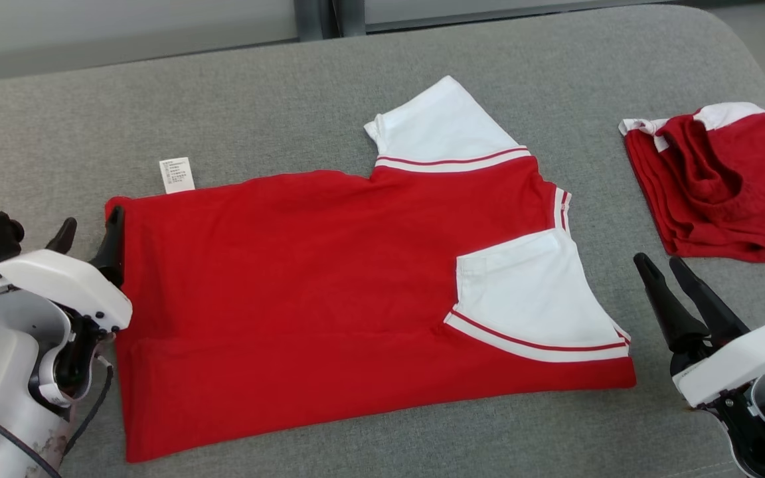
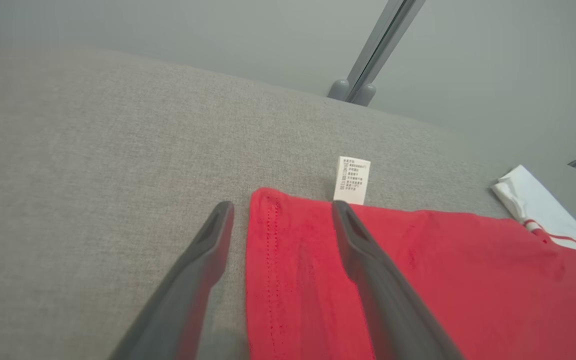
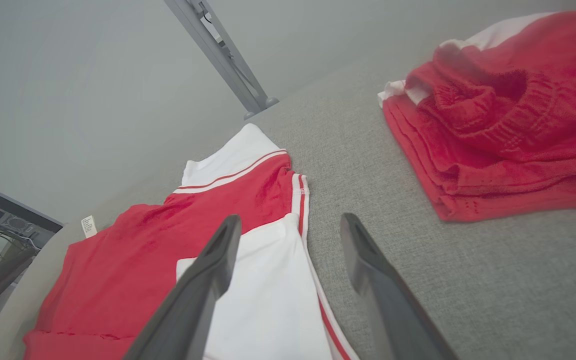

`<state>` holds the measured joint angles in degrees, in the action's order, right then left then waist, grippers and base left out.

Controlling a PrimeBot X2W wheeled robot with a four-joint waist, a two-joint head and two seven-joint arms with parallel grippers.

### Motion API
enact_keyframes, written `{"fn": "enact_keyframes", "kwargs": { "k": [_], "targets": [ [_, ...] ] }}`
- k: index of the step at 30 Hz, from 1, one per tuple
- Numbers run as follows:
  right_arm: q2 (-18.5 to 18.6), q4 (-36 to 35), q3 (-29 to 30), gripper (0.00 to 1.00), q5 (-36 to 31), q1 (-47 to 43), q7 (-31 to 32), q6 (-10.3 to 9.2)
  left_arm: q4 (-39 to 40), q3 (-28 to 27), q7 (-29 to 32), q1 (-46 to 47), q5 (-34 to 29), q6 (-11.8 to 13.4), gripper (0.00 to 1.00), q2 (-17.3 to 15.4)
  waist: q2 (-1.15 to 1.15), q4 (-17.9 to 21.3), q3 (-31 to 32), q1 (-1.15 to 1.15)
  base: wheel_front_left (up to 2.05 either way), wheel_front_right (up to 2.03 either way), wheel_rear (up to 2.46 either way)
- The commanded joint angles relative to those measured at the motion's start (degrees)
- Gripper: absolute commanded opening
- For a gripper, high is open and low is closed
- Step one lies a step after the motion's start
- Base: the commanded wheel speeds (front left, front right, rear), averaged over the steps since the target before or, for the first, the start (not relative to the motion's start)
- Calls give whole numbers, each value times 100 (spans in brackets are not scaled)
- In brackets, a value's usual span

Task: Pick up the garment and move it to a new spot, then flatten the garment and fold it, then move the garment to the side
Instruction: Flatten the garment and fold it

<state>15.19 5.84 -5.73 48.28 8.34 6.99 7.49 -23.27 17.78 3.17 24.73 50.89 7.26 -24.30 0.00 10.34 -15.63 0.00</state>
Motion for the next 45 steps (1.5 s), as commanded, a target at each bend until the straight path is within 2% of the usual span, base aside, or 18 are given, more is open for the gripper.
{"fn": "enact_keyframes", "kwargs": {
  "k": [1, 11, 17, 18, 19, 21, 22, 24, 28, 36, 45],
  "targets": [
    [12, -61, -25, 100, -67, 150, 59, 1, -220, 74, 39, 281, -125, -75, 100, -73, 0, 151, -257, 0, 0, 0, 0],
    [62, -116, -231, 100, -140, 521, 161, 1, -1344, 441, 99, 1135, -552, -263, 100, -137, 0, 276, -516, 0, 0, 0, 0],
    [110, -109, -324, 100, -103, 598, 157, 1, -1632, 642, 223, 1291, -664, -389, 100, -85, 0, 261, -540, 0, 0, 0, 0],
    [128, -103, -334, 100, -104, 628, 158, 1, -1653, 681, 240, 1309, -673, -428, 97, -67, 0, 251, -542, 0, 0, 0, 0],
    [148, -98, -348, 100, -109, 655, 159, 1, -1656, 706, 225, 1332, -674, -447, 91, -38, 0, 239, -544, 0, 0, 0, 0],
    [192, -91, -378, 100, -129, 709, 169, 1, -1663, 726, 172, 1374, -706, -452, 61, -6, 0, 215, -549, 0, 0, 0, 0],
    [214, -84, -407, 100, -141, 752, 185, 1, -1679, 741, 147, 1394, -715, -448, 49, 9, 0, 206, -552, 0, 0, 0, 0],
    [252, -63, -483, 100, -159, 876, 242, 1, -1724, 763, 132, 1436, -723, -462, 38, 36, 0, 195, -565, 0, 0, 0, 0],
    [348, 6, -643, 100, -213, 1235, 404, 1, -1741, 784, 87, 1534, -694, -513, 0, 107, 0, 161, -634, 0, 0, 0, 0],
    [441, 617, -905, 100, -469, 2486, 729, 1, -1591, 623, -313, 1756, -589, -555, 0, 226, 0, -74, -833, 0, 0, 0, 0],
    [379, 2155, -1209, 100, -805, 4309, 1261, 1, -1197, 737, -620, 1968, -671, -541, 0, 559, 0, -712, -1298, 0, 0, 0, 0]
  ]
}}
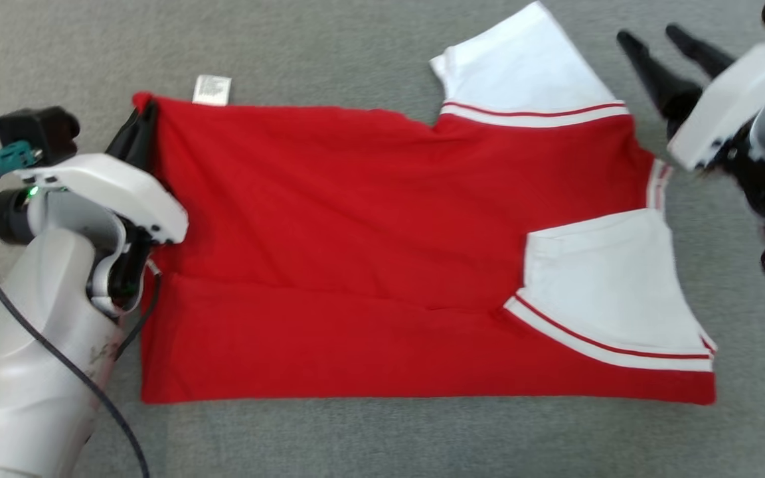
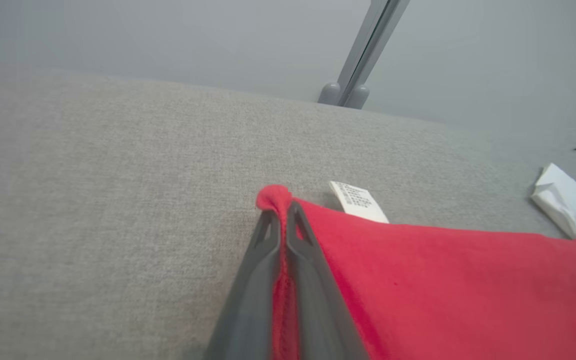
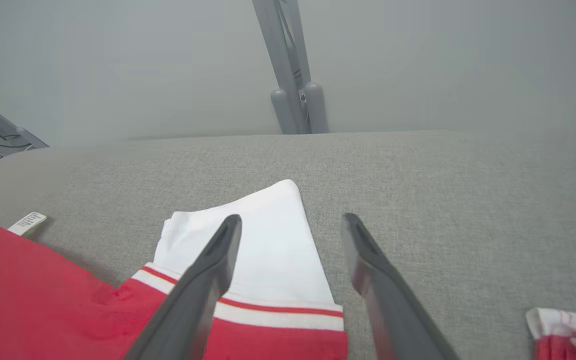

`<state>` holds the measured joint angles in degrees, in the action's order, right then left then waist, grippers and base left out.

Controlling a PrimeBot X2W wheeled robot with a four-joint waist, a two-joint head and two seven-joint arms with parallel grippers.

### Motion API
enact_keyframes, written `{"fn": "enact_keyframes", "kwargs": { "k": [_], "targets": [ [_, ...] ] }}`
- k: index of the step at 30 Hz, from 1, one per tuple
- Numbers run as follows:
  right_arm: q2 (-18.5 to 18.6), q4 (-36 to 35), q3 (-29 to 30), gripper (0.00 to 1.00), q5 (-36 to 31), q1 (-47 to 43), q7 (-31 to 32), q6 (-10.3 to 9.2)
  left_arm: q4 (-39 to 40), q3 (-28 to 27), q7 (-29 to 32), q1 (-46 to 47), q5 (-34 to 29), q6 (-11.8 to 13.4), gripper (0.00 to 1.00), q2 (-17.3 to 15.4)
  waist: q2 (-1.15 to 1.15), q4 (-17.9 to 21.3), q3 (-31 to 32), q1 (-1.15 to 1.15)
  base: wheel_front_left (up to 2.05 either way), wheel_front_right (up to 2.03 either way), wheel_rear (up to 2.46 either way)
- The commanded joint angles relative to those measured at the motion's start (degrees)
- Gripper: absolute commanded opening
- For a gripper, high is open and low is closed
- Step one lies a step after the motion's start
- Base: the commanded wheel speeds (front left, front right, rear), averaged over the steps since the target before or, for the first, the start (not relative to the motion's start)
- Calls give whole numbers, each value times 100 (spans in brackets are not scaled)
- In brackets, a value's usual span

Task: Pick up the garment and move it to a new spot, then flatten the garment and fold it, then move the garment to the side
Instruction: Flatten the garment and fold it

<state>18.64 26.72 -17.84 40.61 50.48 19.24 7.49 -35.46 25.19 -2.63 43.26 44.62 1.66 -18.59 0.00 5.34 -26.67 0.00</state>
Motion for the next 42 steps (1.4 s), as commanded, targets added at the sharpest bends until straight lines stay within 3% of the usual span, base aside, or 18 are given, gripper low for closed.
{"fn": "enact_keyframes", "kwargs": {
  "k": [1, 10, 19, 20, 21, 22, 23, 29, 34, 42],
  "targets": [
    [35, 234, -31, 100, -81, 286, 87, 1, 54, 23, -51, 161, -47, 14, 0, 45, 0, -296, -259, 0, 0, 0, 0],
    [-8, 1757, -263, 100, -560, 1512, 294, 1, 63, 217, -162, 558, -131, -47, 0, 439, 0, -838, -695, 0, 0, 0, 0],
    [-11, 2492, -610, 100, -706, 1986, 266, 1, -194, 301, -281, 748, -118, -150, 0, 629, 0, -1029, -783, 0, 0, 0, 0],
    [-21, 2563, -674, 96, -735, 2009, 281, 1, -222, 307, -290, 757, -114, -158, 0, 638, 0, -1037, -786, 0, 0, 0, 0],
    [-14, 2622, -732, 71, -754, 2030, 280, 1, -250, 313, -301, 770, -109, -176, 0, 646, 0, -1041, -790, 0, 0, 0, 0],
    [-7, 2690, -784, 55, -759, 2056, 267, 1, -279, 318, -305, 790, -104, -186, 0, 652, 0, -1044, -796, 0, 0, 0, 0],
    [-3, 2748, -826, 47, -749, 2081, 261, 1, -303, 322, -305, 810, -100, -198, 0, 657, 0, -1048, -803, 0, 0, 0, 0],
    [-46, 2991, -1071, 30, -659, 2144, 136, 0, -430, 350, -349, 879, -81, -237, 0, 690, 0, -1032, -835, 0, 0, 0, 0],
    [-63, 3007, -1176, 0, -571, 2181, -327, -1, -493, 321, -431, 890, -53, -264, 0, 668, 0, -930, -789, 0, 0, 0, 0],
    [87, 2325, -1520, 0, 107, 1690, -1176, 0, -490, 141, -652, 599, 133, -338, 0, 524, 0, -663, -445, 0, 0, 0, 0]
  ]
}}
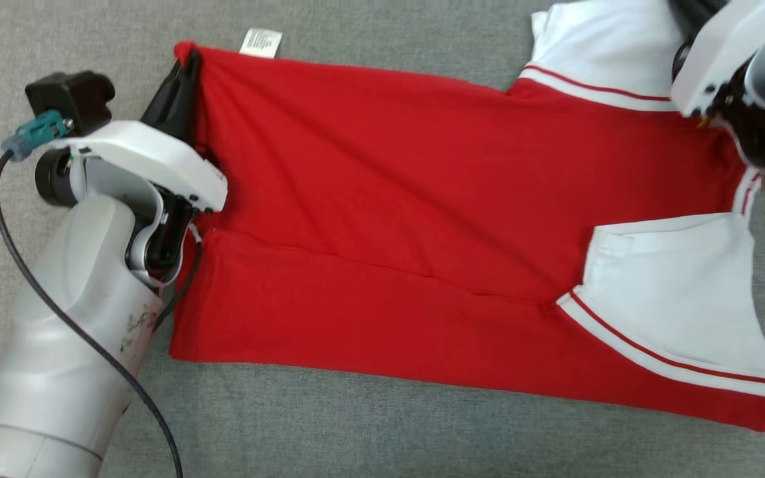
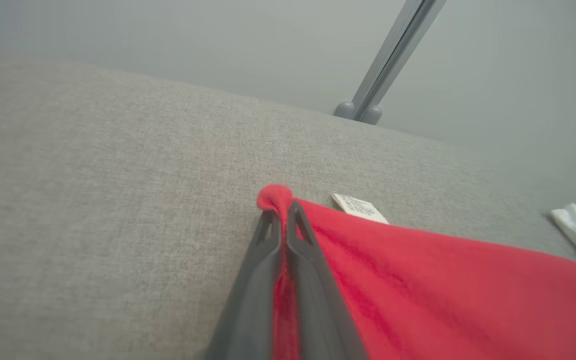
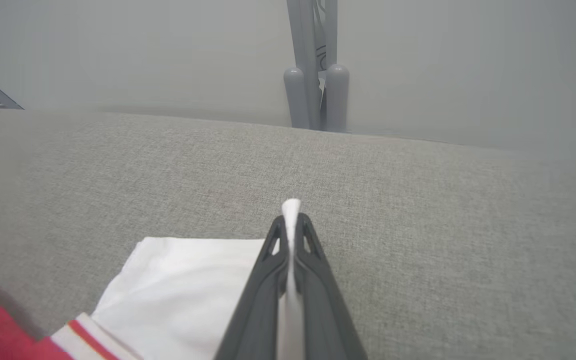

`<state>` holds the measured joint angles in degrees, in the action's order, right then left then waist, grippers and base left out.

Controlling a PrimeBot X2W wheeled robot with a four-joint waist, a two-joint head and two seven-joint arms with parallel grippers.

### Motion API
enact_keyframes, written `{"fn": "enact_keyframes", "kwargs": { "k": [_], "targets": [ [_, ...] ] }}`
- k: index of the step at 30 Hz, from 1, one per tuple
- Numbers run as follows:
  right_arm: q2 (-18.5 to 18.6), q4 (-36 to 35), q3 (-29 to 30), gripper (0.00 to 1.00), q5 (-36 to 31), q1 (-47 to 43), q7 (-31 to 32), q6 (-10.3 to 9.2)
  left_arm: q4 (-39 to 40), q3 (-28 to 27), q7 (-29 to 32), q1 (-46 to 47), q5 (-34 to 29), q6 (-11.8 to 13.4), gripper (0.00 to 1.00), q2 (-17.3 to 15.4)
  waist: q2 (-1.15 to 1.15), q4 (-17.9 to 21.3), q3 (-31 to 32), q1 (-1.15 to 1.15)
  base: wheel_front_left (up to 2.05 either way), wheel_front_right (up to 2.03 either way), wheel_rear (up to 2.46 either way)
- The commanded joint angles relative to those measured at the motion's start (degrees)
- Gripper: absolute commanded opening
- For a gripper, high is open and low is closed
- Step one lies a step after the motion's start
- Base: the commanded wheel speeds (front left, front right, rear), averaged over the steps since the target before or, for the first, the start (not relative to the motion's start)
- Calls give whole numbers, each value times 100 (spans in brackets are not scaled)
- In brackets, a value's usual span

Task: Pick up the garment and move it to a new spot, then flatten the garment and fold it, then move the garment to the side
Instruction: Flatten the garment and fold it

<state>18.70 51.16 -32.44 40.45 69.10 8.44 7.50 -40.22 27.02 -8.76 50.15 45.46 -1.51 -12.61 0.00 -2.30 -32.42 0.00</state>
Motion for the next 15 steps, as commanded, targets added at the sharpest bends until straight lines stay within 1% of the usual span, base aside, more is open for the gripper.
{"fn": "enact_keyframes", "kwargs": {
  "k": [1, 4, 5, 6, 12, 13, 15],
  "targets": [
    [130, -268, -116, 0, 253, -282, -180, -1, -1, -59, -60, -149, 66, -35, 0, -93, 0, 136, 186, 0, 0, 0, 0],
    [336, -770, -250, 0, 652, -636, -427, -1, 58, -90, -88, -325, 125, -49, 0, -148, 0, 228, 348, 0, 0, 0, 0],
    [526, -1092, -316, 0, 856, -846, -601, -1, 131, -97, -91, -440, 168, -74, 0, -195, 0, 287, 446, 0, 0, 0, 0],
    [614, -1263, -351, 0, 941, -935, -704, -1, 175, -99, -88, -495, 173, -87, 0, -226, 0, 315, 493, 0, 0, 0, 0],
    [1034, -2070, -516, 0, 1245, -1470, -1146, -1, 507, -120, -85, -817, 244, -115, 0, -390, 0, 436, 785, 0, 0, 0, 0],
    [1034, -2070, -516, 0, 1245, -1470, -1146, -1, 507, -120, -85, -817, 244, -115, 0, -390, 0, 436, 785, 0, 0, 0, 0],
    [1147, -2318, -557, 0, 1340, -1695, -1244, -1, 650, -120, -114, -985, 265, -126, 0, -445, 0, 457, 883, 0, 0, 0, 0]
  ]
}}
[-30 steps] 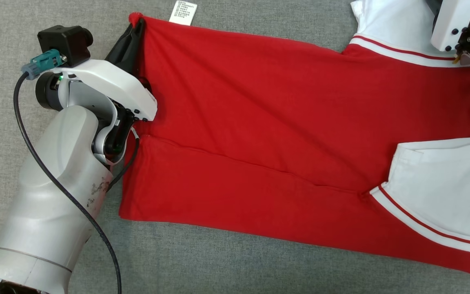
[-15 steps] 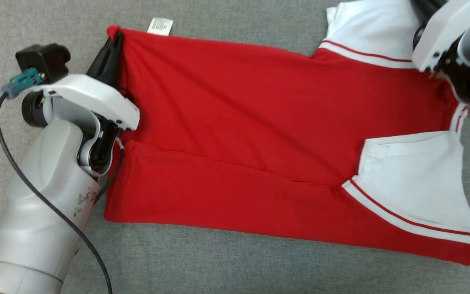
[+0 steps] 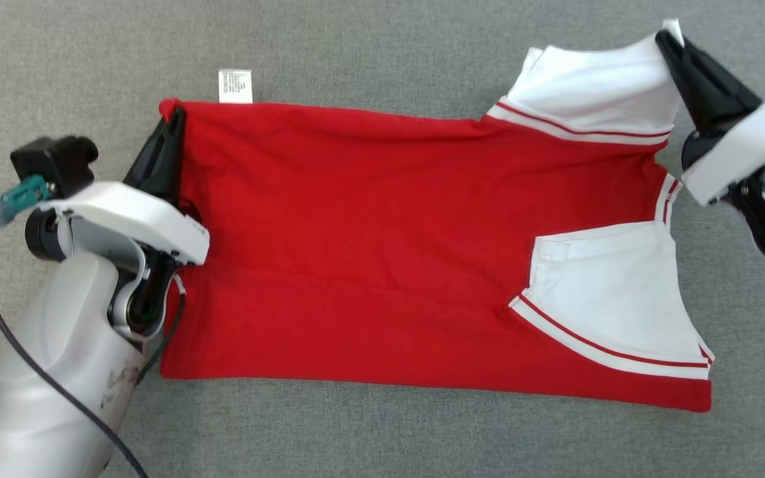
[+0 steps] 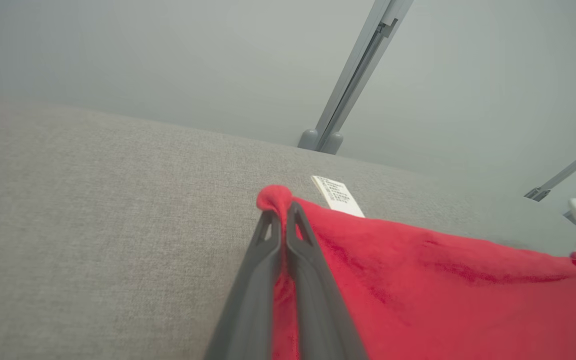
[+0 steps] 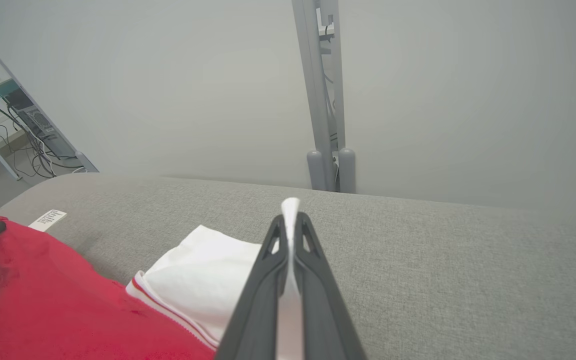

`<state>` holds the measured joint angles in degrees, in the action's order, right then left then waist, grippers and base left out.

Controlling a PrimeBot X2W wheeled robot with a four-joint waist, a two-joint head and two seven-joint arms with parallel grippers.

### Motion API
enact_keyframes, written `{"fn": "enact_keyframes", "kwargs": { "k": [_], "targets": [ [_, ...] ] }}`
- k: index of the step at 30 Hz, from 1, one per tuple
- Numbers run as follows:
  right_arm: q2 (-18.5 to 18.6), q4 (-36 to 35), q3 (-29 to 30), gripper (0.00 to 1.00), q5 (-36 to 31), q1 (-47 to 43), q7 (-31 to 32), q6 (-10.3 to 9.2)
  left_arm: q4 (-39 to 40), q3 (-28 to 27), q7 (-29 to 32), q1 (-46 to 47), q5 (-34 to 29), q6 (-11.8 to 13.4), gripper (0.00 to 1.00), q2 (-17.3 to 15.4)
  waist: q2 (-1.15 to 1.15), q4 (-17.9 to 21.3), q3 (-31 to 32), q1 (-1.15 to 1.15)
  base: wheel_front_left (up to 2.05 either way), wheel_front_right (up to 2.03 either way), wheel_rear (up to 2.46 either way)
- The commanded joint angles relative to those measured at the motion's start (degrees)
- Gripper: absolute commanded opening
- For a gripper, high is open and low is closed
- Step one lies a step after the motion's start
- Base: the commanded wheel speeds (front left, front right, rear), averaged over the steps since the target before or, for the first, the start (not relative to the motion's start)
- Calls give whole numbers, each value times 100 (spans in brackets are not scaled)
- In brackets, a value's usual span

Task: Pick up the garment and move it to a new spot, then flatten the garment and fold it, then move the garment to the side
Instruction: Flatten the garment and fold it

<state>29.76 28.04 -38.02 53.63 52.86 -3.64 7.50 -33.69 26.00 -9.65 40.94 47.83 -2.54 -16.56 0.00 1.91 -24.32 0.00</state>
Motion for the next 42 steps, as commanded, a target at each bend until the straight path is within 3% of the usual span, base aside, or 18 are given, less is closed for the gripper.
{"fn": "enact_keyframes", "kwargs": {
  "k": [1, 14, 25, 27, 28, 29, 30, 31, 32, 34, 42],
  "targets": [
    [104, -119, -1, 0, 57, -200, -92, -1, 79, -20, -56, -156, 29, -29, 0, -73, 0, 45, 126, 0, 0, 0, 0],
    [456, -1572, 316, 0, 110, -2569, -662, -1, 991, -258, -400, -1947, 354, 230, 0, -170, 0, 173, 797, 0, 0, 0, 0],
    [-38, -2100, 859, 0, -570, -3829, -344, -1, 1052, -289, -415, -2572, 401, 370, 0, -227, 0, 355, 1009, 0, 0, 0, 0],
    [-138, -2032, 889, 19, -730, -3893, -317, -1, 991, -291, -433, -2648, 412, 381, 0, -203, 0, 376, 1027, 0, 0, 0, 0],
    [-175, -1982, 897, 24, -822, -3922, -313, -1, 968, -292, -440, -2675, 419, 380, 7, -184, 0, 382, 1034, 0, 0, 0, 0],
    [-228, -1932, 901, 32, -902, -3939, -337, -1, 952, -296, -446, -2684, 420, 375, 35, -171, 0, 384, 1038, 0, 0, 0, 0],
    [-283, -1889, 905, 40, -967, -3954, -370, -1, 936, -316, -458, -2703, 426, 379, 78, -159, 0, 384, 1042, 0, 0, 0, 0],
    [-314, -1847, 909, 48, -1020, -3982, -386, -1, 916, -336, -462, -2739, 445, 387, 100, -146, 0, 385, 1046, 0, 0, 0, 0],
    [-328, -1810, 906, 72, -1081, -4020, -389, -1, 906, -348, -468, -2776, 444, 386, 100, -138, 0, 386, 1052, 0, 0, 0, 0],
    [-359, -1731, 910, 97, -1195, -4103, -413, -1, 920, -399, -492, -2867, 475, 395, 100, -102, 0, 386, 1066, 0, 0, 0, 0],
    [-379, -1608, 965, 100, -1467, -4449, -512, -1, 1216, -541, -525, -3371, 503, 416, 100, -137, 0, 415, 1137, 0, 0, 0, 0]
  ]
}}
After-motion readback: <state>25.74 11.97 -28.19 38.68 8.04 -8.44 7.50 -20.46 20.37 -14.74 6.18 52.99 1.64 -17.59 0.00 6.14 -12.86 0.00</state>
